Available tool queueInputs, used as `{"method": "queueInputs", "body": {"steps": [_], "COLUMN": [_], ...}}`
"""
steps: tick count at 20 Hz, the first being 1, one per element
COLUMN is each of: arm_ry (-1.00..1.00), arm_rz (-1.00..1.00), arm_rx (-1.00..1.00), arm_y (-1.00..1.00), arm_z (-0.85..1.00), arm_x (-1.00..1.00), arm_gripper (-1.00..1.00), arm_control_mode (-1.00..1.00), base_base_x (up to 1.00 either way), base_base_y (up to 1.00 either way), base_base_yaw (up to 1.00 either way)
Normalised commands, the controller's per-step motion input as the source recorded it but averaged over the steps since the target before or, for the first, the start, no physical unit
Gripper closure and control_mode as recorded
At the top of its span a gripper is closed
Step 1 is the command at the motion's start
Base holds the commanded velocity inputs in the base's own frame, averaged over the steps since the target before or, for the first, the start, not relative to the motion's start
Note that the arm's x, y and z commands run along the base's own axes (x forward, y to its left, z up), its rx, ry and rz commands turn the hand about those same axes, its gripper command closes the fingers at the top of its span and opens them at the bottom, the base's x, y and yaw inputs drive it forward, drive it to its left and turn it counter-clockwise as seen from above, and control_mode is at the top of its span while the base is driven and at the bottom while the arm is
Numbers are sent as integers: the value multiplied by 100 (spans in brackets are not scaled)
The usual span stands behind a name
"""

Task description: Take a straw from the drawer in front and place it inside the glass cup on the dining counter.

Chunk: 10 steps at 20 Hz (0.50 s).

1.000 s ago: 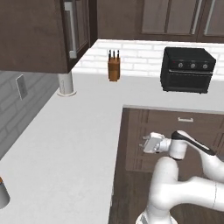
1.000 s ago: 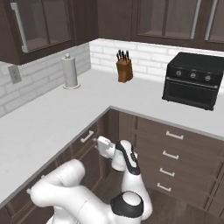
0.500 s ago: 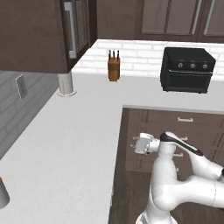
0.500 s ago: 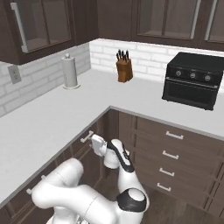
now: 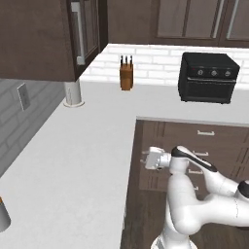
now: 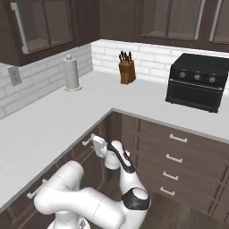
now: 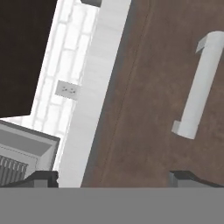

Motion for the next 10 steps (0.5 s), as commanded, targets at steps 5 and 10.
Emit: {"method": "queueInputs", "body": {"steps": [5,10], "arm_ry": [0,0], "arm_rz": [0,0], "arm_rx": [0,0], "arm_y": [23,21], "arm_z": [-16,-19], "arm_x": [15,19], "arm_gripper": [-100,-100], "arm_control_mode": [-100,-100], "base_base_x": [0,0], "base_base_y": [0,0], "base_base_yaw": [0,0]}}
